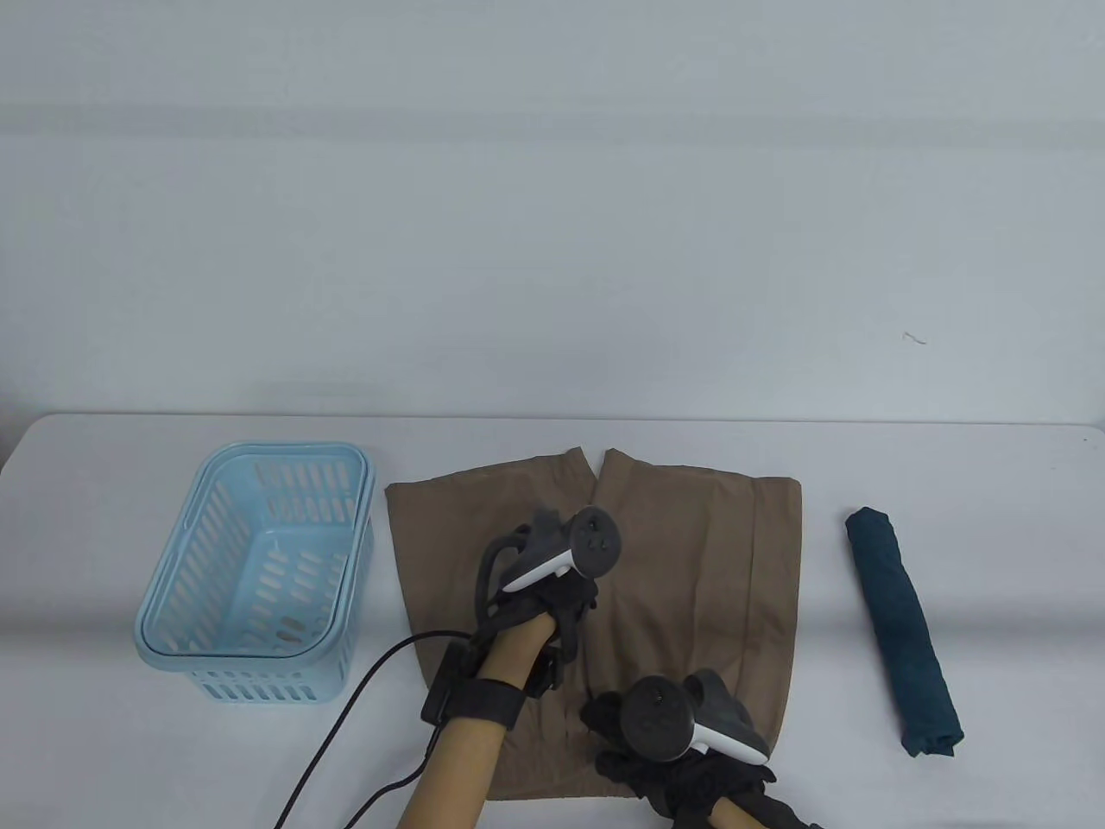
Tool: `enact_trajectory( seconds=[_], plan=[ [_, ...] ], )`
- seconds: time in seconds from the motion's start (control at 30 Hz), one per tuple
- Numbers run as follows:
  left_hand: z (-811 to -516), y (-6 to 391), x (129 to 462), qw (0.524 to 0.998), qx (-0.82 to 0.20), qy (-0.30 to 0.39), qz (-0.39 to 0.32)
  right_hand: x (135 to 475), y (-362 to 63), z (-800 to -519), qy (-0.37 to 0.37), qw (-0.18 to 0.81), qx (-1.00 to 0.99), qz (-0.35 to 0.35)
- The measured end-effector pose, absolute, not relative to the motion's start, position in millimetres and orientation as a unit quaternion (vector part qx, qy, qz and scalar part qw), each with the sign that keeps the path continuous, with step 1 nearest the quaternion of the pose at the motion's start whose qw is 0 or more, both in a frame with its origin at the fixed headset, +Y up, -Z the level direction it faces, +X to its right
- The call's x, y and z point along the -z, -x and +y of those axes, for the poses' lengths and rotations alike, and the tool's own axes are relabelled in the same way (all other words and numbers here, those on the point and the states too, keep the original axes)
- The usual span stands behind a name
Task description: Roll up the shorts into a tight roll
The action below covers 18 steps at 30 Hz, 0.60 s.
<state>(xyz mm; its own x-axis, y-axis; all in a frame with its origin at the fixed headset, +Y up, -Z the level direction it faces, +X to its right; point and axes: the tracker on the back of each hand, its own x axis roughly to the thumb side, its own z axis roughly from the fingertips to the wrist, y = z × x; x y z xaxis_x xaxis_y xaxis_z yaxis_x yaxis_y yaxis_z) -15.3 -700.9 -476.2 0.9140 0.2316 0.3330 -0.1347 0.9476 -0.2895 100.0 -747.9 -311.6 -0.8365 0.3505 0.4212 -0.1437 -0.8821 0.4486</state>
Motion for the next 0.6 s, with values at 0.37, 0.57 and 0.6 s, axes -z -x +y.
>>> enact_trajectory(
  seconds=[0.37,0.57,0.6],
  plan=[
    [-765.9,-13.8,510.9,0.950,-0.085,0.259,-0.151,307.5,-96.1,-774.0,-0.261,0.105,-0.933,0.224],
    [-784.5,-18.2,504.6,0.941,-0.062,0.288,-0.167,306.5,-95.4,-776.1,-0.261,0.098,-0.933,0.226],
    [-785.9,-17.2,503.6,0.941,-0.058,0.289,-0.168,306.4,-95.2,-776.0,-0.261,0.099,-0.933,0.226]
  ],
)
